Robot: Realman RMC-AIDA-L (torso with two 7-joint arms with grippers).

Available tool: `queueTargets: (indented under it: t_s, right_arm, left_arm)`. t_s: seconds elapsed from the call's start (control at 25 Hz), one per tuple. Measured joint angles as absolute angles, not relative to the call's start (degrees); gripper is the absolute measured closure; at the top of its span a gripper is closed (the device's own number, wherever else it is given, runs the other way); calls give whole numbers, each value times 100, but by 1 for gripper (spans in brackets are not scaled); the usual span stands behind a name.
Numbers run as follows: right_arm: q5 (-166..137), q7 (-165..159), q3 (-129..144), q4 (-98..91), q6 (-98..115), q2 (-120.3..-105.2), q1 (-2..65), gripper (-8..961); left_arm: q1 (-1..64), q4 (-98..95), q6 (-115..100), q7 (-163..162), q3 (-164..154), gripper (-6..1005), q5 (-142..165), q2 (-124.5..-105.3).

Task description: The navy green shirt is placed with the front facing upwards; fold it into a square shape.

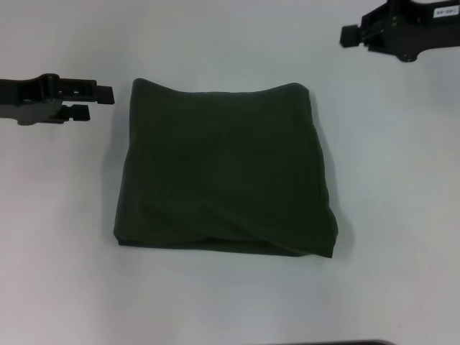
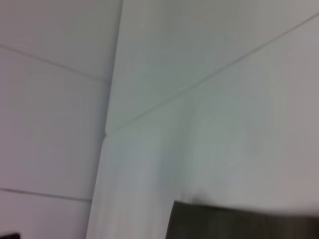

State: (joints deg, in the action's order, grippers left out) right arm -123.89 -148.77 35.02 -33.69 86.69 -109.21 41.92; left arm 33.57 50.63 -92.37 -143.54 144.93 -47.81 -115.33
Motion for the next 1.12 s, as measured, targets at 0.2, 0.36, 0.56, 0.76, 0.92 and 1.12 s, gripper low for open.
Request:
queueTargets:
  t_s: [0.2, 0.36, 0.56, 0.76, 0.92, 1.12]
  right_arm:
    - [-12398, -14831, 4081, -3337, 8766, -11050, 4232, 908]
    - [-12405, -14820, 4818, -3325, 9006, -11195, 4271, 869]
    - [-12411, -14821, 5297, -3273, 9160, -11344, 4235, 821]
    - [-12411, -14615, 5404, -3016, 9337, -11389, 4216, 797]
    - [-12419, -14565, 5407, -2999, 9424, -11394, 4173, 781]
    - [-12426, -14563, 5376, -2989, 9353, -11380, 4142, 760]
  left_arm:
    - [3364, 5063, -9237, -14371, 14493, 248, -4781, -11511]
    - [3367, 5063, -9271, -14389, 14493, 248, -4781, -11492]
    - [3375, 5068, -9317, -14411, 14493, 249, -4781, -11484]
    - [3373, 5071, -9328, -14426, 14493, 249, -4781, -11484]
    - [3377, 5072, -9333, -14448, 14493, 248, -4781, -11474]
    - [3377, 5072, -9342, -14449, 14489, 248, -4781, -11471]
